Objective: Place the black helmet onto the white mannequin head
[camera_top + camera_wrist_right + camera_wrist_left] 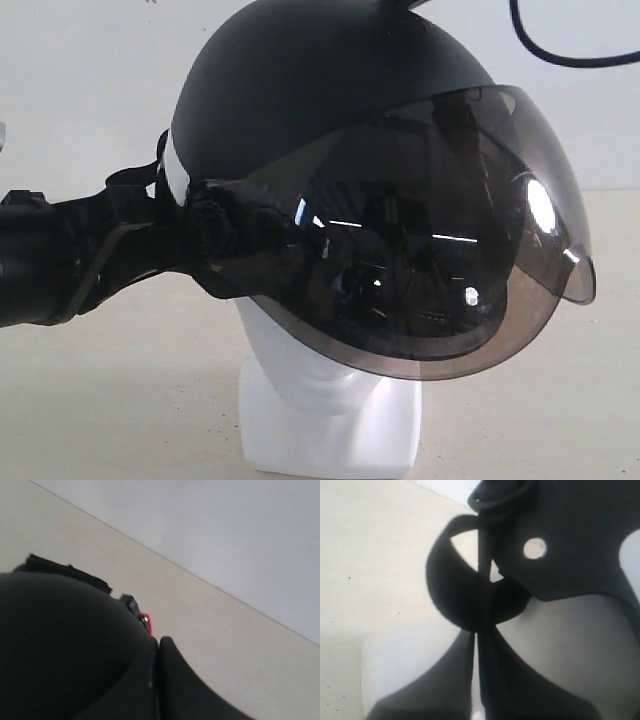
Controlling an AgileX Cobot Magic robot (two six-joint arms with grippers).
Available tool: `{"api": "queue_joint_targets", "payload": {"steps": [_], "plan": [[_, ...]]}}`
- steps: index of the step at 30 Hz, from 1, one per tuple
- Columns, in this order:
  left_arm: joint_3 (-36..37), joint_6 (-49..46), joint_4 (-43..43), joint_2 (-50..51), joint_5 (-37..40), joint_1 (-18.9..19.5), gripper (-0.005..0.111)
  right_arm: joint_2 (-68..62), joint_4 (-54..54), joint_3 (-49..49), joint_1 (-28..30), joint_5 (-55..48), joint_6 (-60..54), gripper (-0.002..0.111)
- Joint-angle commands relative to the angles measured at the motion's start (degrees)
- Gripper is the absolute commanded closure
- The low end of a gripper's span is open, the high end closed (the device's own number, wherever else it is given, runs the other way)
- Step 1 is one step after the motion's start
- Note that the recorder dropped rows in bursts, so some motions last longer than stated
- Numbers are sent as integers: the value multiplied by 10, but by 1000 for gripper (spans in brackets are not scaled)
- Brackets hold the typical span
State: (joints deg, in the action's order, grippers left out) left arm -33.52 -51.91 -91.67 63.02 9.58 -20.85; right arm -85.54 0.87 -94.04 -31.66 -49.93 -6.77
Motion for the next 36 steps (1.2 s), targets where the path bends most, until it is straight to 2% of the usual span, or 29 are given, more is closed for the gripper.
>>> {"api": "queue_joint_targets", "payload": {"steps": [1,6,8,14,21,29,36], "plan": [[30,-13,12,4,-40,42,102,19,-9,14,-3,-58,18,108],[34,-23,16,4,-19,84,102,38,-43,14,-3,-61,52,108],[34,-23,16,4,-10,97,102,47,-103,14,-3,-70,93,108],[18,-51,-8,36,6,97,102,74,-179,14,-3,-126,155,108],[-19,-64,-8,78,16,97,102,84,-174,14,-3,-187,150,108],[-42,-82,-7,84,-7,106,102,84,-173,14,-3,-194,148,108],[-81,-91,-7,114,8,106,102,84,-165,14,-3,-200,143,108]]}}
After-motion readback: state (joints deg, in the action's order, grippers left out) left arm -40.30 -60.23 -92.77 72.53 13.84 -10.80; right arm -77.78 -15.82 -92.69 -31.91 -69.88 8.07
